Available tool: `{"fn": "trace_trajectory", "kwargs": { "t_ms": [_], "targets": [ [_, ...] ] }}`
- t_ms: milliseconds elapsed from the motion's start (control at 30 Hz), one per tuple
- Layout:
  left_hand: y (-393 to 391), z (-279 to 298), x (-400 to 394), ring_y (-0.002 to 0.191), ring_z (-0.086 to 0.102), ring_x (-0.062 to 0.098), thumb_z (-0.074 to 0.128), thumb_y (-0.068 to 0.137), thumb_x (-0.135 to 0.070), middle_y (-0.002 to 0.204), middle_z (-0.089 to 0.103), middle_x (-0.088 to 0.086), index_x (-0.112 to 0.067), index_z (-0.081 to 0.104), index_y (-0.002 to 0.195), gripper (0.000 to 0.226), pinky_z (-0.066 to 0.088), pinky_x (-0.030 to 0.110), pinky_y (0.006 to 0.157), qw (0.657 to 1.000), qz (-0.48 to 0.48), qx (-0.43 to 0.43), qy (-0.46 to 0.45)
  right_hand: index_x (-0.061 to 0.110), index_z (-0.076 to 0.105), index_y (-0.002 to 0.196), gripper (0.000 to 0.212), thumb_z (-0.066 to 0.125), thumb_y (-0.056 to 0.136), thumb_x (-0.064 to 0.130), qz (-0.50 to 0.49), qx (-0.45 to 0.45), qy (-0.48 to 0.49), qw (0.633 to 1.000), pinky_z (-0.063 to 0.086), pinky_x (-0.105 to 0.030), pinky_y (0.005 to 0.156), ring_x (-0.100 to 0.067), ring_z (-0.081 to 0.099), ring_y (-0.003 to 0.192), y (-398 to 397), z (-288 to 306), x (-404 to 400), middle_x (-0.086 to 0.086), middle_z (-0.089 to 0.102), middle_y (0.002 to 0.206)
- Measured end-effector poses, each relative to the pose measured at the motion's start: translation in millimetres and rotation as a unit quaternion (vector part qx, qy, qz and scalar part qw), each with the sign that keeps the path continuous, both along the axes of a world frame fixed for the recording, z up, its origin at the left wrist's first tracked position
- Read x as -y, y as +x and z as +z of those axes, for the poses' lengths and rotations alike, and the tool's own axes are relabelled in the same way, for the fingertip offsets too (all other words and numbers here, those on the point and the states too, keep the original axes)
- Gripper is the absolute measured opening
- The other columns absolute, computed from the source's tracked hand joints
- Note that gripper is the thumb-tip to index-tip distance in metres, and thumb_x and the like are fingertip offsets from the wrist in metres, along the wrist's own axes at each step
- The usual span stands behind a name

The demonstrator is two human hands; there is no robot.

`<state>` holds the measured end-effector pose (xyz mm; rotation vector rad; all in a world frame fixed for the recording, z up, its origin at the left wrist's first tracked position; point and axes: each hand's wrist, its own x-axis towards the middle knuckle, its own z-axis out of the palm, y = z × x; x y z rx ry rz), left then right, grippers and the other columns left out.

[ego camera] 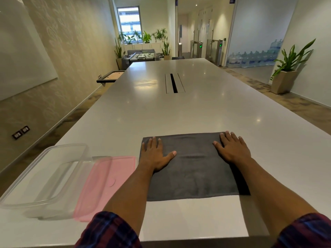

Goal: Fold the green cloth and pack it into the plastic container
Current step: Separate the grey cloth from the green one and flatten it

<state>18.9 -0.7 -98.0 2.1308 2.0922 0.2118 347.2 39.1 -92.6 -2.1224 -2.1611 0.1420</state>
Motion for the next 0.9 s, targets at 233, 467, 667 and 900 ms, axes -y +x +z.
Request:
{"fn": "trace_trajectory", "kwargs": {
  "t_ms": [233,467,667,900],
  "targets": [
    [33,3,-2,0.158,0.000,0.016,0.010,0.104,-0.056,0.171,0.007,0.002,-0.017,0.010,0.163,0.070,-0.011,0.039,0.125,0.993,-0.078,0.049,0.079,0.021,0.012,0.164,0.064,0.022,0.109,0.052,0.170,-0.129,0.000,0.977,0.008,-0.030,0.122,-0.015,0.006,0.157,-87,20,2,0.002,0.004,0.171],
    [34,-9,2,0.158,0.000,0.021,0.016,0.099,-0.069,0.171,0.005,0.009,-0.008,0.009,0.162,0.089,-0.002,0.039,0.126,0.998,-0.019,0.035,0.043,0.019,0.007,0.164,0.069,0.017,0.107,0.056,0.199,-0.035,-0.024,0.979,0.000,-0.033,0.126,-0.013,0.000,0.158,-111,-4,9,0.001,0.001,0.172],
    [17,-9,4,0.158,0.001,0.016,0.019,0.097,-0.072,0.171,0.003,0.002,-0.015,0.007,0.163,0.089,0.002,0.039,0.128,0.999,-0.040,0.018,0.032,0.029,0.003,0.164,0.092,0.007,0.089,0.083,0.170,-0.022,-0.014,0.985,-0.002,-0.037,0.127,-0.010,-0.003,0.157,-82,-7,8,0.007,-0.003,0.171],
    [-1,-5,8,0.158,-0.002,0.018,0.017,0.098,-0.071,0.171,0.000,0.002,-0.015,0.004,0.163,0.087,0.000,0.040,0.128,0.999,-0.026,0.012,0.022,0.032,0.004,0.163,0.085,0.008,0.093,0.079,0.098,-0.029,-0.016,0.995,-0.003,-0.042,0.127,-0.012,-0.005,0.158,-47,-7,4,0.004,-0.004,0.171]
  ]
}}
